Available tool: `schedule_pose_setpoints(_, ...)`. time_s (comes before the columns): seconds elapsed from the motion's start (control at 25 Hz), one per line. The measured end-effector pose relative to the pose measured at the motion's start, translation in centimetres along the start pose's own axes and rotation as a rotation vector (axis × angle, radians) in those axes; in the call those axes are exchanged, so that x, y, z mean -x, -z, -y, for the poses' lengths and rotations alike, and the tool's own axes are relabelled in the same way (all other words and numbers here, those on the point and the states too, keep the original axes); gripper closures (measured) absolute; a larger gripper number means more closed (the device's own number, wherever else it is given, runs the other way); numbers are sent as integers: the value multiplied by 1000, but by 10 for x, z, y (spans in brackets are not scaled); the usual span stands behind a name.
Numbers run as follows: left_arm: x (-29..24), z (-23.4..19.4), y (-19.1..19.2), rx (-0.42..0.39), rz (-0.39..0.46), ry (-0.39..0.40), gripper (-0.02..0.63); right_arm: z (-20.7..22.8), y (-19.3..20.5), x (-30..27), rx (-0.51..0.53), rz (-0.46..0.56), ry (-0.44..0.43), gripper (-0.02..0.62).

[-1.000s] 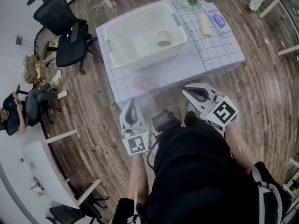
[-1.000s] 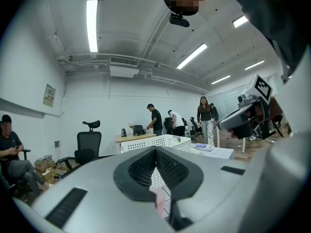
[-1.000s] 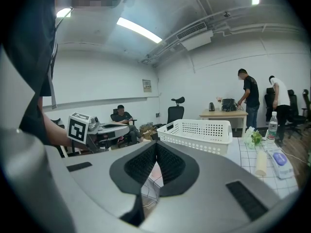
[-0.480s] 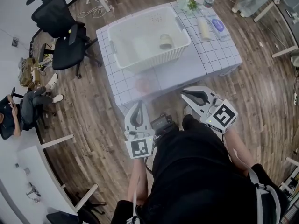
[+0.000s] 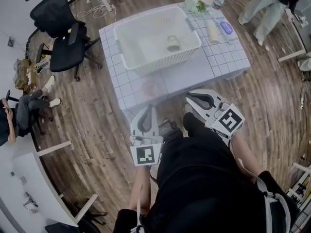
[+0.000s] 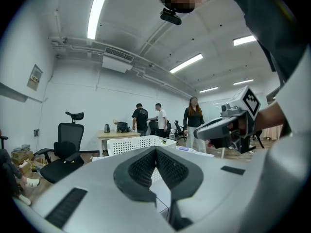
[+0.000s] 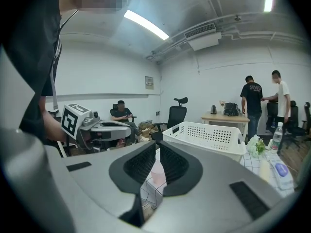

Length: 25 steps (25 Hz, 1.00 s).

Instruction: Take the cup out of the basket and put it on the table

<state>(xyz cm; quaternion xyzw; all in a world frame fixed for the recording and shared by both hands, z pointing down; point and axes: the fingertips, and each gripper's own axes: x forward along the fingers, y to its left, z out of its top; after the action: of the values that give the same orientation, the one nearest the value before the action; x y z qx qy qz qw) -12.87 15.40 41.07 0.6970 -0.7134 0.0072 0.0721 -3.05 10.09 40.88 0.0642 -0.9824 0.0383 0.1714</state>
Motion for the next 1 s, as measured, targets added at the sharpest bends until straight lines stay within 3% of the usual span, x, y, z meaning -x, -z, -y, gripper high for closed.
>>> schedule_pose_setpoints(0.36, -22, 0, -11, 36, 11, -22, 597, 36, -11, -8, 41, 12, -27, 557)
schedule_pose_setpoints(0.52, -33, -6, -9, -21, -30, -42, 597, 64, -21, -14, 80, 28, -42, 549)
schedule_pose_setpoints(1.0, -64, -10, -13, -24, -61, -132, 597, 148, -33, -51, 225, -66, -115, 505)
